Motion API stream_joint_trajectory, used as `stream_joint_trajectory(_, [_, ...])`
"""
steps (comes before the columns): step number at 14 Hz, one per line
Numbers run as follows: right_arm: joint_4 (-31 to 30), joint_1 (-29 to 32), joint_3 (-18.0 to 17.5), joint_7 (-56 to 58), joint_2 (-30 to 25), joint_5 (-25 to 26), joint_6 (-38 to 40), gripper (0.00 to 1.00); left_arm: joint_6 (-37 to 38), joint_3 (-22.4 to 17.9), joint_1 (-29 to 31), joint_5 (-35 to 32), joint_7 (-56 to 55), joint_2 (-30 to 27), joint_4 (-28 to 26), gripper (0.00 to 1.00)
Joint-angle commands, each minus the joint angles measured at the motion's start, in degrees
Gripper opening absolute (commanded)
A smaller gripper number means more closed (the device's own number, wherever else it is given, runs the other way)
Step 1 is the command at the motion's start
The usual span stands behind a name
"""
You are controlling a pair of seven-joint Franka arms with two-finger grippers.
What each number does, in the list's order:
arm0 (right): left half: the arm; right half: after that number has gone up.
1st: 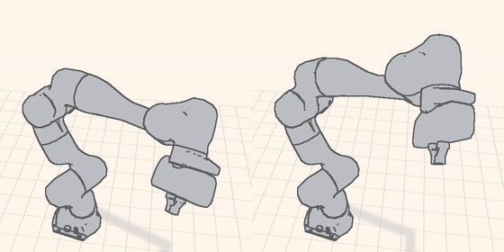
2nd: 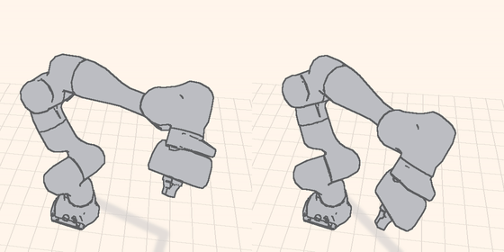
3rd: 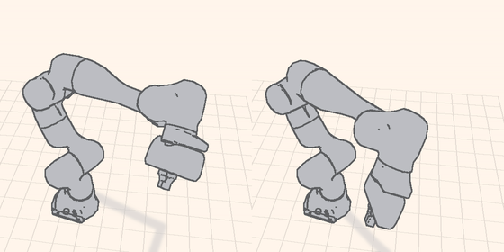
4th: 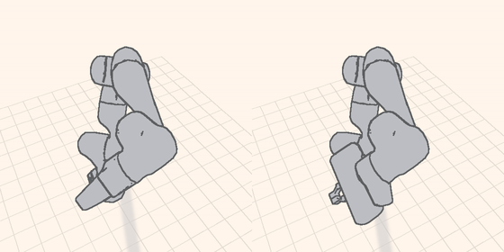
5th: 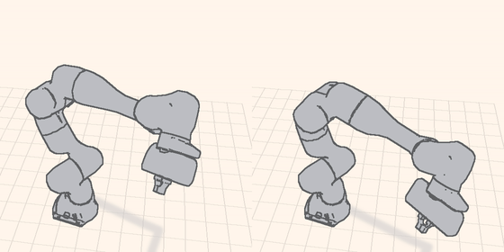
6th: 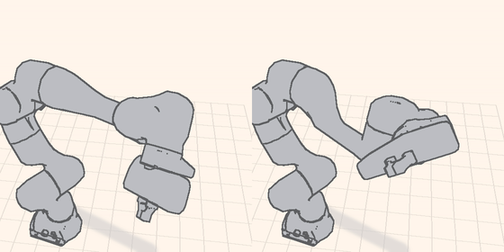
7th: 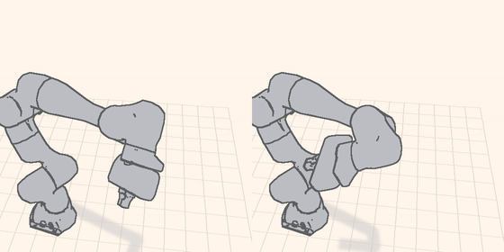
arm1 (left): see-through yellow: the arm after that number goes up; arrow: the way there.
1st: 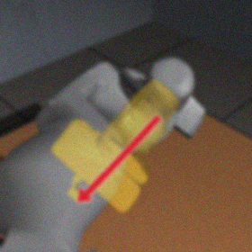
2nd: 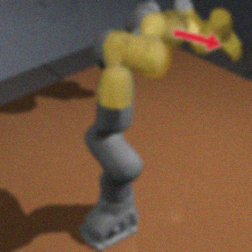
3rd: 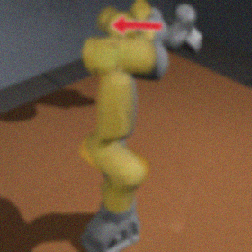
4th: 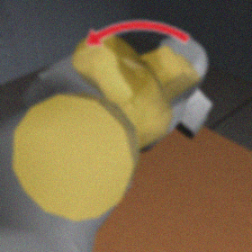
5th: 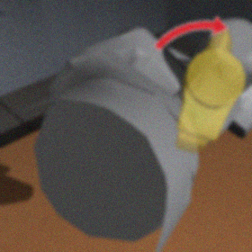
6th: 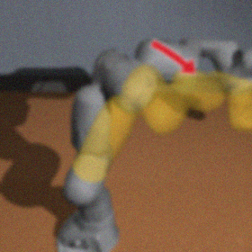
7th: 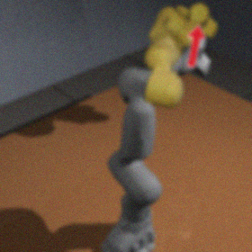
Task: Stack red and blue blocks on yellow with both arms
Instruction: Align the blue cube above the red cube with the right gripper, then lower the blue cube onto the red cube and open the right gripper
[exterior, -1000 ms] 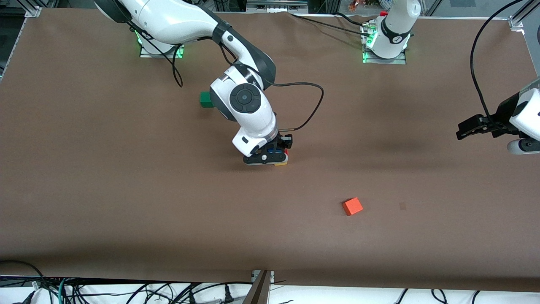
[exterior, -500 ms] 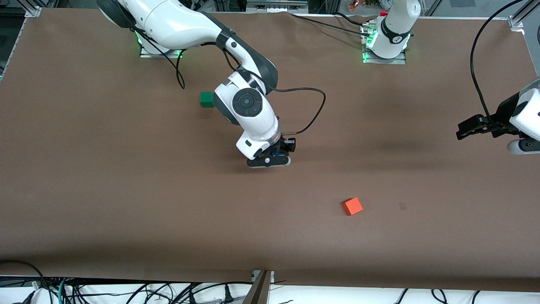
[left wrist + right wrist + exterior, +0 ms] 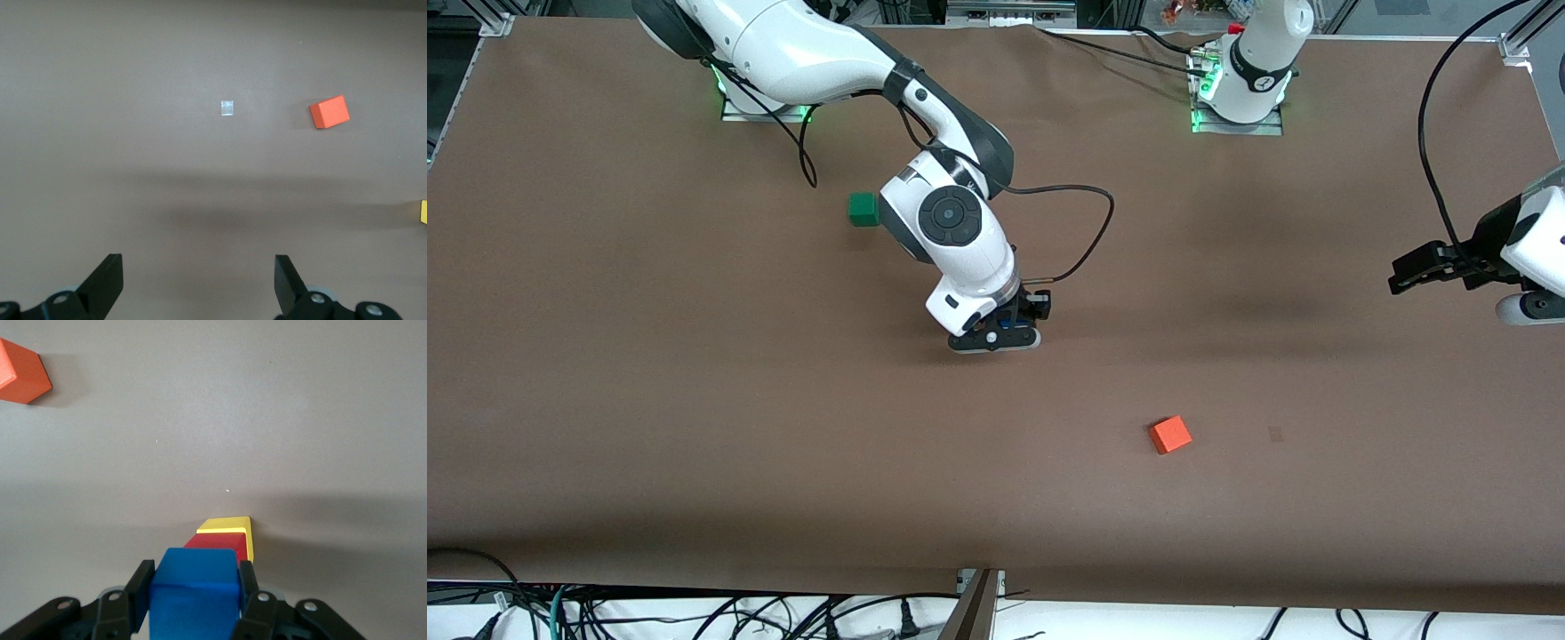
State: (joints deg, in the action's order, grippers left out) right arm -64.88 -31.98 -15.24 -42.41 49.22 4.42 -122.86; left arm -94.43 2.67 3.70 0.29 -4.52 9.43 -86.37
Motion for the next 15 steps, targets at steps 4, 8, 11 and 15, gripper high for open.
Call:
stream_joint_trajectory(4, [2.13, -1.06, 0.38, -0.83, 1.67, 1.03, 0.34, 0.51, 0.47, 0.32, 0.52, 0.24, 1.27, 0.86, 1.81, 1.0])
stream_joint_trajectory(8, [1.78, -1.33, 0.38, -1.01, 2.02, 2.18, 0.34, 0.62, 0.39, 0.32, 0.52, 0.32, 1.27, 0.86, 1.81, 1.0])
stream_joint_trajectory(11, [1.86, -1.33, 0.47, -1.1, 1.85, 2.18, 0.34, 0.98, 0.47, 0.32, 0.52, 0.32, 1.27, 0.86, 1.81, 1.0])
stream_joint_trajectory(15, [2.04, -0.98, 0.47, -1.01, 1.32, 2.09, 1.39, 0.99, 0.39, 0.32, 0.52, 0.32, 1.27, 0.86, 1.81, 1.0])
